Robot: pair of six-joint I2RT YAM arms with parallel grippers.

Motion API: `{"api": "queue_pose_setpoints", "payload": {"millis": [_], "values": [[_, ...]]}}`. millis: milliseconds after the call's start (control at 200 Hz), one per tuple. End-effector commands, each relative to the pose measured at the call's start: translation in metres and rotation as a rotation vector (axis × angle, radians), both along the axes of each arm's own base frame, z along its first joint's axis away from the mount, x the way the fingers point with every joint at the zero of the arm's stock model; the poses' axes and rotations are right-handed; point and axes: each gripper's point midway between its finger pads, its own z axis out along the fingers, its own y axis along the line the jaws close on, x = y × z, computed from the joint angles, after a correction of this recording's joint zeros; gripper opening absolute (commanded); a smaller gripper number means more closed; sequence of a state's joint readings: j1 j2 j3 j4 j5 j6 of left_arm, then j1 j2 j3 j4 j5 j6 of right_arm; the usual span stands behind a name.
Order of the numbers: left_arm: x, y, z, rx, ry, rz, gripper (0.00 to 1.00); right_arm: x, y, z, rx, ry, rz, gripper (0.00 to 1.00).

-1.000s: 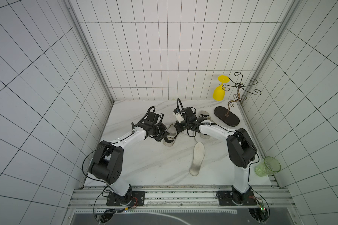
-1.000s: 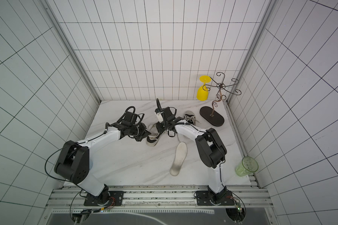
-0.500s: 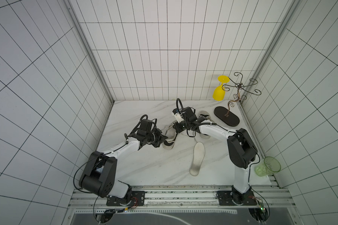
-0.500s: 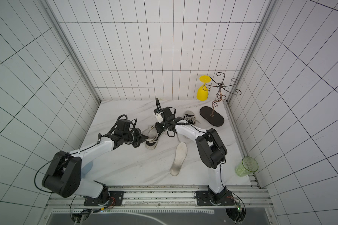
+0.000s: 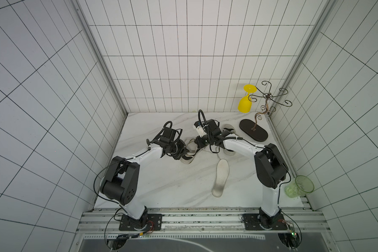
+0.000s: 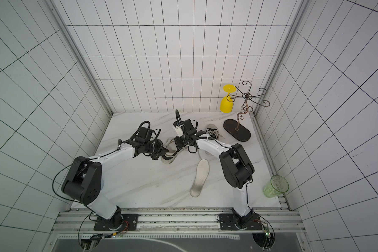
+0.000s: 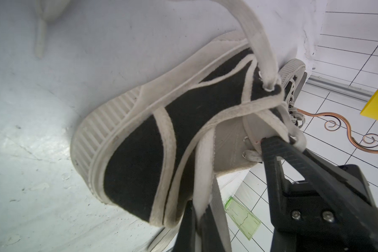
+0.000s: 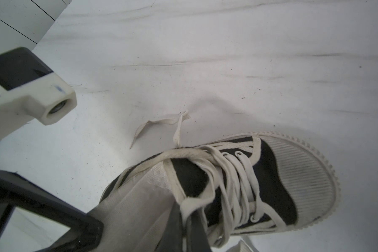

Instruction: Insert the insole into the shoe

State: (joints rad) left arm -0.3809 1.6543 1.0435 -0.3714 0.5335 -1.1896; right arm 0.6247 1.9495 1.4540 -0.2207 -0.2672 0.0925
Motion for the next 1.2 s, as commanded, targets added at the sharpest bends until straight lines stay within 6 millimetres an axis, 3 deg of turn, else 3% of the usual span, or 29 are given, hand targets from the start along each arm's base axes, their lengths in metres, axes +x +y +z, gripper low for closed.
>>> {"api": "queue_pose_setpoints", "payload": {"millis": [0, 35, 80, 225, 435, 685, 935, 1129, 1194], "values": [[0.013, -0.003, 0.008, 0.076, -0.085, -0.081, 0.12, -0.002, 0.009, 0.025, 0.044, -0.049, 0.041, 0.00], [0.008, 0.002, 0.006, 0.149, -0.071, -0.134, 0.25, -0.001, 0.009, 0.025, 0.046, -0.048, 0.043, 0.00], [0.003, 0.008, 0.003, 0.237, -0.073, -0.211, 0.33, -0.001, 0.009, 0.024, 0.047, -0.046, 0.044, 0.00], [-0.001, 0.017, -0.001, 0.323, -0.105, -0.302, 0.40, -0.001, 0.012, 0.026, 0.058, -0.048, 0.050, 0.00], [0.016, 0.027, 0.001, 0.521, -0.191, -0.447, 0.40, 0.000, 0.013, 0.026, 0.061, -0.049, 0.054, 0.00], [0.031, 0.003, 0.016, 0.470, -0.305, -0.526, 0.39, -0.001, 0.014, 0.024, 0.067, -0.043, 0.056, 0.00], [0.032, -0.005, 0.000, 0.503, -0.276, -0.558, 0.28, 0.001, 0.015, 0.025, 0.068, -0.046, 0.052, 0.00], [0.030, -0.004, -0.013, 0.580, -0.243, -0.565, 0.29, 0.000, 0.016, 0.023, 0.097, -0.021, 0.050, 0.00], [0.031, -0.006, -0.016, 0.566, -0.226, -0.541, 0.20, 0.000, 0.016, 0.023, 0.123, -0.001, 0.055, 0.00]]}}
